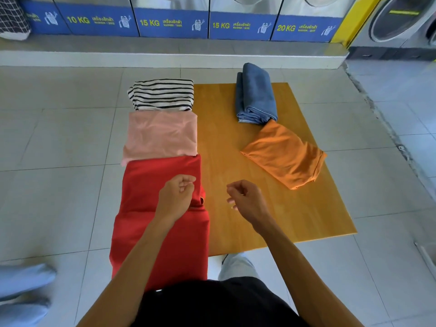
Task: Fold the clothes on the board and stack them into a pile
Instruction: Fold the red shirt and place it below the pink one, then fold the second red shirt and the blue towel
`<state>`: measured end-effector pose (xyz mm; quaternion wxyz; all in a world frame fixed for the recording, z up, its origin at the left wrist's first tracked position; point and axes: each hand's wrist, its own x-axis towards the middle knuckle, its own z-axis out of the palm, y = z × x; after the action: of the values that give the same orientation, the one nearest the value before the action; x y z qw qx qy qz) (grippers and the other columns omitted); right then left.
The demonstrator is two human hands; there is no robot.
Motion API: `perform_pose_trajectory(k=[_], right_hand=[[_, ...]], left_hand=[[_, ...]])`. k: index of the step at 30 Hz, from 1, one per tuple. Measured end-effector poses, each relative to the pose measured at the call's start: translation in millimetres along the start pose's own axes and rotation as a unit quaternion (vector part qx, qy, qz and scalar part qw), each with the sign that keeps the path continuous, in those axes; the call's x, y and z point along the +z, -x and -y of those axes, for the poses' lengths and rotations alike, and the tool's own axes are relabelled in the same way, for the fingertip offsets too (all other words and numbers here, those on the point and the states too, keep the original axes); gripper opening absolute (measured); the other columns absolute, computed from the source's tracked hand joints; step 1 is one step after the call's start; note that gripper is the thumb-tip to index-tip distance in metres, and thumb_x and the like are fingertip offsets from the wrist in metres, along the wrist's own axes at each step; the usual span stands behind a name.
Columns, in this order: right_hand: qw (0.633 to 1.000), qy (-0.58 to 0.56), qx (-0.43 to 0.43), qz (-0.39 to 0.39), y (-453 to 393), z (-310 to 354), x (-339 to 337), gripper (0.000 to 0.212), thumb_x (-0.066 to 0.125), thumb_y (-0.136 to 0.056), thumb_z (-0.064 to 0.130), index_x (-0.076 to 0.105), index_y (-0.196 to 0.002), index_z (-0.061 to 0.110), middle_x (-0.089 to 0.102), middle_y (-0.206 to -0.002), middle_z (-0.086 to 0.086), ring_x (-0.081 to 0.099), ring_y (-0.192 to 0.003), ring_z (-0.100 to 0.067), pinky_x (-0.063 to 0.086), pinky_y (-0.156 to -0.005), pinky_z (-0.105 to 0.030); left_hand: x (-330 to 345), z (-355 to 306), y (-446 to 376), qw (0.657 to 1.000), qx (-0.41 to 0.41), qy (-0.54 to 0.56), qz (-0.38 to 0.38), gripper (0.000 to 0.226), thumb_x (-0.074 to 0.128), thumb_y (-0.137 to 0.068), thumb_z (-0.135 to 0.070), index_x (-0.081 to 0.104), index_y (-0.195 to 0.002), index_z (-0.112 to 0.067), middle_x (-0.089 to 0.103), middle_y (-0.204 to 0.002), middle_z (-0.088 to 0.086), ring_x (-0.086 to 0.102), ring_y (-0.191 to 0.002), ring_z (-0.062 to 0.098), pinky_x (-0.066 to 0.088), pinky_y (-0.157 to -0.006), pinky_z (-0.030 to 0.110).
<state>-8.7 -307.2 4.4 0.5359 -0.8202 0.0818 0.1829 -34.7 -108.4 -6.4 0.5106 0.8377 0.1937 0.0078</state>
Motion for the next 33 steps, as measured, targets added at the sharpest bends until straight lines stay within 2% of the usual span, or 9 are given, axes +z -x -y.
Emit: perform_pose_trajectory(k=[5, 12, 17, 19, 22, 24, 28, 31, 33], right_hand=[[1.0, -0.014, 0.016, -0.001, -33, 4, -35, 0.01, 0.06, -0.094, 0.018, 0.07, -0.095, 0.015, 0.073, -0.09, -0.009, 0.074, -0.084, -0.027, 0.056, -0.08, -0.054], [0.999, -0.039, 0.038, -0.006, -103, -5, -99, 0.009, 0.061, -0.095, 0.018, 0.068, -0.092, 0.014, 0.071, -0.093, -0.016, 0.074, -0.075, -0.016, 0.059, -0.071, -0.039], [0.998, -0.041, 0.042, -0.03, -181, 1, -152, 0.01, 0.062, -0.093, 0.018, 0.07, -0.089, 0.014, 0.072, -0.079, -0.006, 0.073, -0.081, -0.032, 0.06, -0.074, -0.05], [0.997, -0.036, 0.037, -0.049, -220, 8, -171, 0.01, 0.062, -0.092, 0.017, 0.07, -0.087, 0.015, 0.071, -0.078, -0.005, 0.072, -0.075, -0.027, 0.06, -0.074, -0.053], [0.997, -0.024, 0.027, -0.072, -278, 18, -192, 0.009, 0.063, -0.088, 0.022, 0.069, -0.082, 0.023, 0.072, -0.081, -0.008, 0.069, -0.074, -0.022, 0.059, -0.076, -0.055], [0.996, -0.002, 0.015, -0.085, -311, 22, -197, 0.007, 0.061, -0.082, 0.029, 0.067, -0.078, 0.027, 0.069, -0.082, -0.002, 0.069, -0.08, -0.024, 0.059, -0.081, -0.056], [0.994, 0.022, 0.012, -0.109, -352, 26, -194, 0.024, 0.061, -0.08, 0.03, 0.069, -0.1, 0.021, 0.066, -0.092, 0.0, 0.066, -0.089, -0.026, 0.057, -0.087, -0.049], [0.992, 0.01, 0.021, -0.121, -366, 25, -182, 0.032, 0.061, -0.079, 0.03, 0.067, -0.109, 0.019, 0.066, -0.098, 0.002, 0.062, -0.083, -0.016, 0.055, -0.073, -0.031], [0.992, 0.008, 0.023, -0.126, -369, 24, -174, 0.041, 0.061, -0.082, 0.029, 0.062, -0.12, 0.016, 0.065, -0.107, -0.001, 0.059, -0.08, -0.011, 0.049, -0.062, -0.017]], left_hand=[[34, -17, -27, 1.0, -0.025, -0.007, 0.005, 0.017, 0.058, -0.092, -0.021, 0.071, -0.102, -0.023, 0.068, -0.094, -0.018, 0.056, -0.08, -0.02, 0.038, -0.067, -0.004], [97, -60, -81, 0.999, -0.035, 0.002, 0.03, 0.013, 0.058, -0.092, -0.021, 0.069, -0.099, -0.025, 0.069, -0.092, -0.016, 0.061, -0.081, -0.01, 0.042, -0.064, 0.001], [123, -82, -121, 0.997, -0.054, -0.036, 0.038, 0.016, 0.057, -0.093, -0.025, 0.069, -0.103, -0.025, 0.071, -0.102, -0.012, 0.066, -0.094, 0.004, 0.051, -0.082, 0.021], [122, -84, -131, 0.996, -0.067, -0.047, 0.046, 0.02, 0.056, -0.093, -0.021, 0.068, -0.109, -0.022, 0.07, -0.108, -0.01, 0.065, -0.096, 0.004, 0.048, -0.082, 0.013], [99, -76, -117, 0.992, -0.074, -0.103, -0.016, 0.02, 0.058, -0.091, -0.016, 0.069, -0.108, -0.018, 0.07, -0.106, -0.007, 0.064, -0.092, 0.006, 0.042, -0.076, 0.006], [80, -59, -83, 0.974, -0.072, -0.188, -0.106, 0.023, 0.059, -0.088, -0.018, 0.07, -0.107, -0.013, 0.071, -0.108, 0.004, 0.065, -0.099, 0.022, 0.048, -0.089, 0.028], [63, -4, 10, 0.865, -0.306, -0.307, -0.251, 0.066, 0.055, -0.079, -0.049, 0.044, -0.136, -0.017, 0.037, -0.146, 0.019, 0.03, -0.136, 0.043, 0.022, -0.106, 0.067], [80, 27, 51, 0.816, -0.501, -0.187, -0.219, 0.085, 0.044, -0.088, -0.063, 0.015, -0.154, -0.017, 0.004, -0.161, 0.018, -0.001, -0.148, 0.041, 0.005, -0.11, 0.071], [97, 35, 55, 0.811, -0.516, -0.18, -0.209, 0.074, 0.042, -0.094, -0.055, 0.015, -0.155, -0.022, 0.001, -0.163, 0.014, -0.004, -0.148, 0.042, 0.008, -0.109, 0.072]])
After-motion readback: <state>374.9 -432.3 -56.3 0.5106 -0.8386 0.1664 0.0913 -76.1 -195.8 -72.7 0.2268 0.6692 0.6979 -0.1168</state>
